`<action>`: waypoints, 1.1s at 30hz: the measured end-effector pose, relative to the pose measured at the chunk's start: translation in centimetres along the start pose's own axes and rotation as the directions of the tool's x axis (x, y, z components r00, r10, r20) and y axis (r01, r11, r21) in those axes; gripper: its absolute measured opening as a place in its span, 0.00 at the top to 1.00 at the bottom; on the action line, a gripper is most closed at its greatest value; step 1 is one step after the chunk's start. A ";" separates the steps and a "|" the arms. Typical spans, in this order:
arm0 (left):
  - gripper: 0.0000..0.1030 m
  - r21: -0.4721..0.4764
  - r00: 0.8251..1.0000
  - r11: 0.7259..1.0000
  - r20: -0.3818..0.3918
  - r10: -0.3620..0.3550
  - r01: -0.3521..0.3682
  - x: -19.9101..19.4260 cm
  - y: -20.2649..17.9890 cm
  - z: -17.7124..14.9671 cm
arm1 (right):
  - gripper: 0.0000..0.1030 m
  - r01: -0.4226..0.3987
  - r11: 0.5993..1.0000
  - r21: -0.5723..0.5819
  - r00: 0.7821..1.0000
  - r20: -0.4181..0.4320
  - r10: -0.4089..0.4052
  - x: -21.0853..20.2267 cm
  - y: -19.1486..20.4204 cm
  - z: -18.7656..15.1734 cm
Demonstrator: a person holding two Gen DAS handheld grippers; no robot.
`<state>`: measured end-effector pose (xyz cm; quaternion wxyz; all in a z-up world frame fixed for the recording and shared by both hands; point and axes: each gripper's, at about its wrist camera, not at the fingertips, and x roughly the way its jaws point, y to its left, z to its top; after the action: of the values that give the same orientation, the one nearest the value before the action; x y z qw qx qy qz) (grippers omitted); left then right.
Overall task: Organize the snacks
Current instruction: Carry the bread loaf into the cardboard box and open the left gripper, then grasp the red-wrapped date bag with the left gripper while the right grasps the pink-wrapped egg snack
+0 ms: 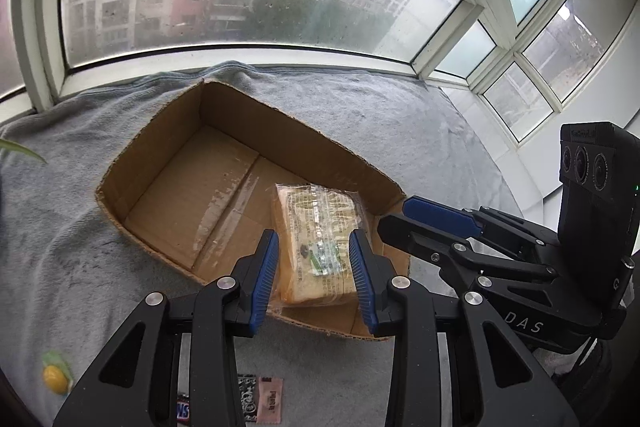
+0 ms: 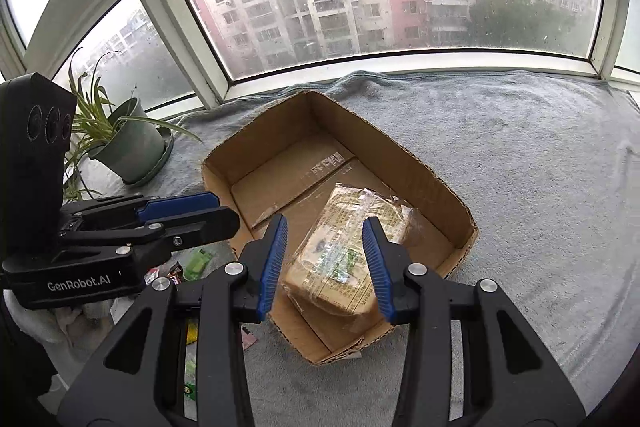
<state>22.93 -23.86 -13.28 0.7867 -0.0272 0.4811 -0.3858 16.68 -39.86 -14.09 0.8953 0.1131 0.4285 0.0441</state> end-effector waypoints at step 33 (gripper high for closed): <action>0.59 -0.247 0.903 0.883 0.058 0.425 -0.400 -15.9 14.8 -17.2 | 0.43 -0.085 0.915 -0.395 0.993 -0.111 0.044 1.6 15.1 -10.2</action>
<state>14.34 2.27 -16.89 0.8677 -0.0362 0.4729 -0.1491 10.05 -23.23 -17.91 0.8750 -0.0601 0.4509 0.1656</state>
